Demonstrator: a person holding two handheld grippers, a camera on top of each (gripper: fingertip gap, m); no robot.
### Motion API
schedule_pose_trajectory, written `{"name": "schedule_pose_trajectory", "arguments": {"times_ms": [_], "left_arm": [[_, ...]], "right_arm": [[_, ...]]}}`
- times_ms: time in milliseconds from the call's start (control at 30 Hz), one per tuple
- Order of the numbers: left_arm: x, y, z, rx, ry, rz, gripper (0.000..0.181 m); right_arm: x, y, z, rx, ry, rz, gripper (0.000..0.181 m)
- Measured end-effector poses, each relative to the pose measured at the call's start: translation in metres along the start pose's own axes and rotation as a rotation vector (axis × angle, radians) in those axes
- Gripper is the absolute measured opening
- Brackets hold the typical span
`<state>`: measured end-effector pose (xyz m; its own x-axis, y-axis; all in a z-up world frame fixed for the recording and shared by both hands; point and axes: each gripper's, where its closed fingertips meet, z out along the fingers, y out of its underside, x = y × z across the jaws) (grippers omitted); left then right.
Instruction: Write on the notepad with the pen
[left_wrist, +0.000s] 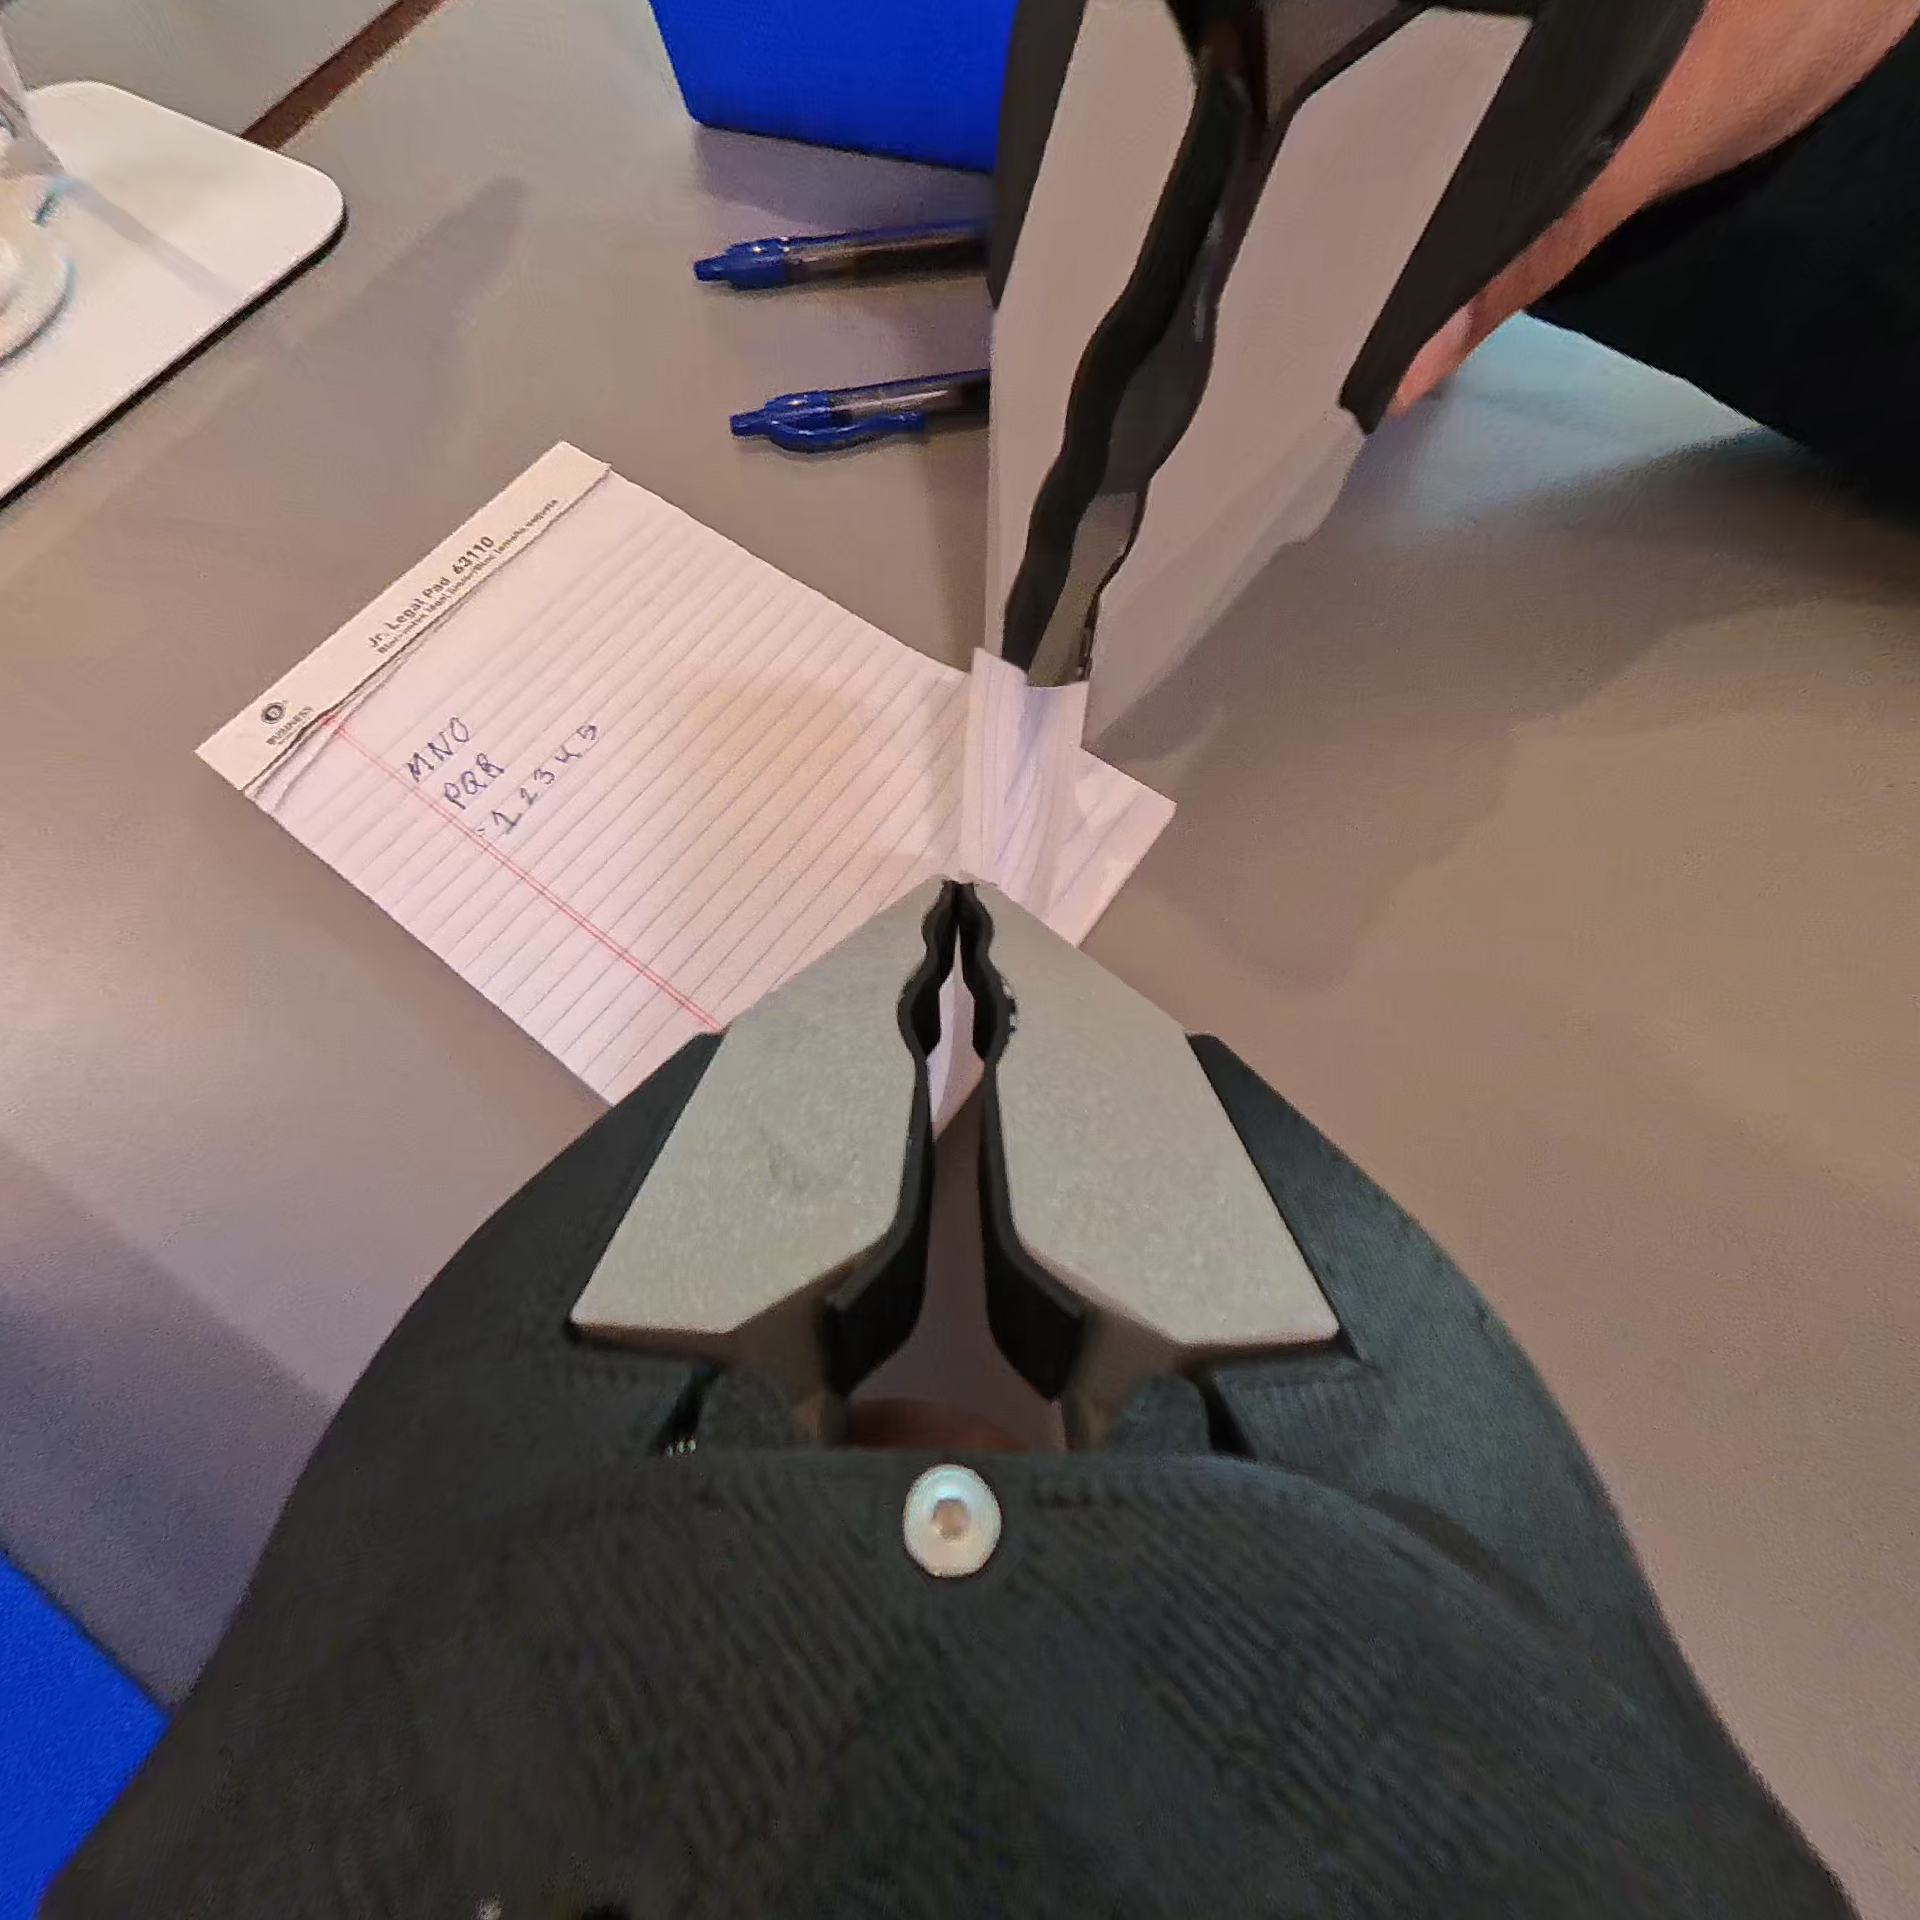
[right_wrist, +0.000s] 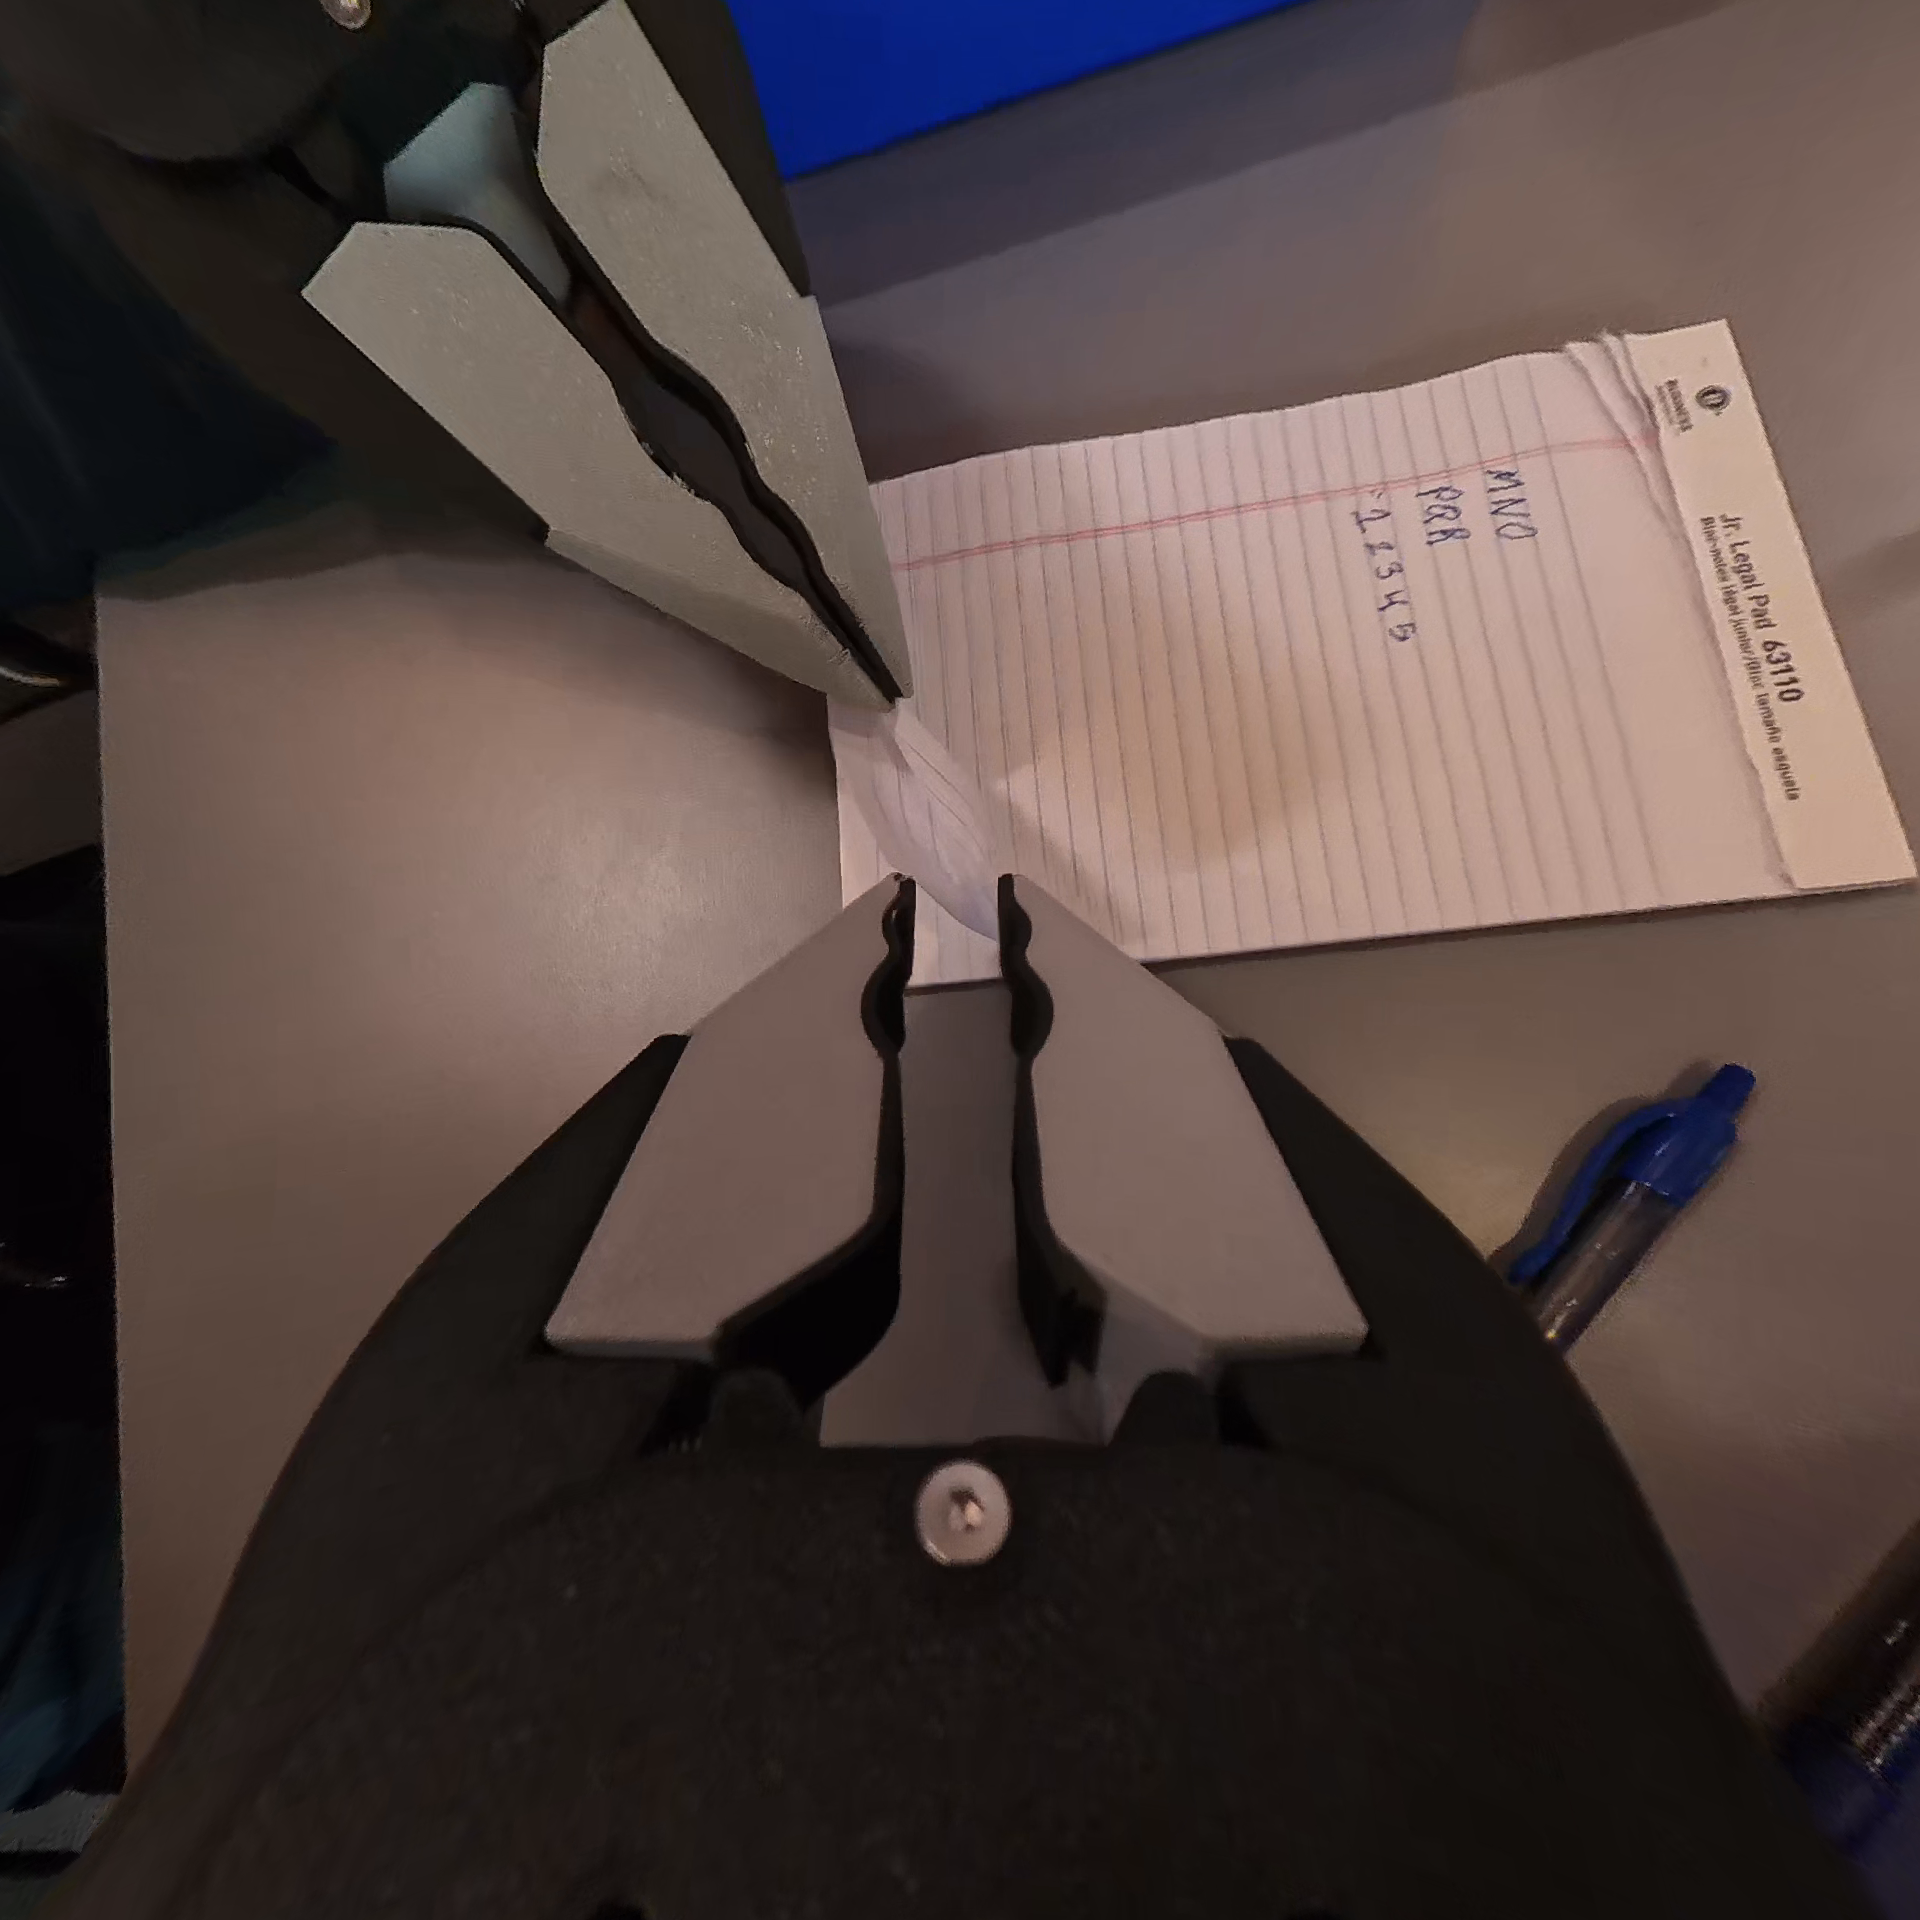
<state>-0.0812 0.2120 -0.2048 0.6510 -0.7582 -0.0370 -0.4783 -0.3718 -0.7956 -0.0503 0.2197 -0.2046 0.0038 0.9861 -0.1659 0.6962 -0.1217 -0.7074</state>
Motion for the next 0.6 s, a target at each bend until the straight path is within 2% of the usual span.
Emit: {"name": "schedule_pose_trajectory", "arguments": {"times_ms": [600], "left_arm": [[-0.007,-0.005,-0.006,0.032,-0.024,-0.026,0.0]], "right_arm": [[0.012,-0.016,-0.016,0.136,0.003,0.079,0.02]]}}
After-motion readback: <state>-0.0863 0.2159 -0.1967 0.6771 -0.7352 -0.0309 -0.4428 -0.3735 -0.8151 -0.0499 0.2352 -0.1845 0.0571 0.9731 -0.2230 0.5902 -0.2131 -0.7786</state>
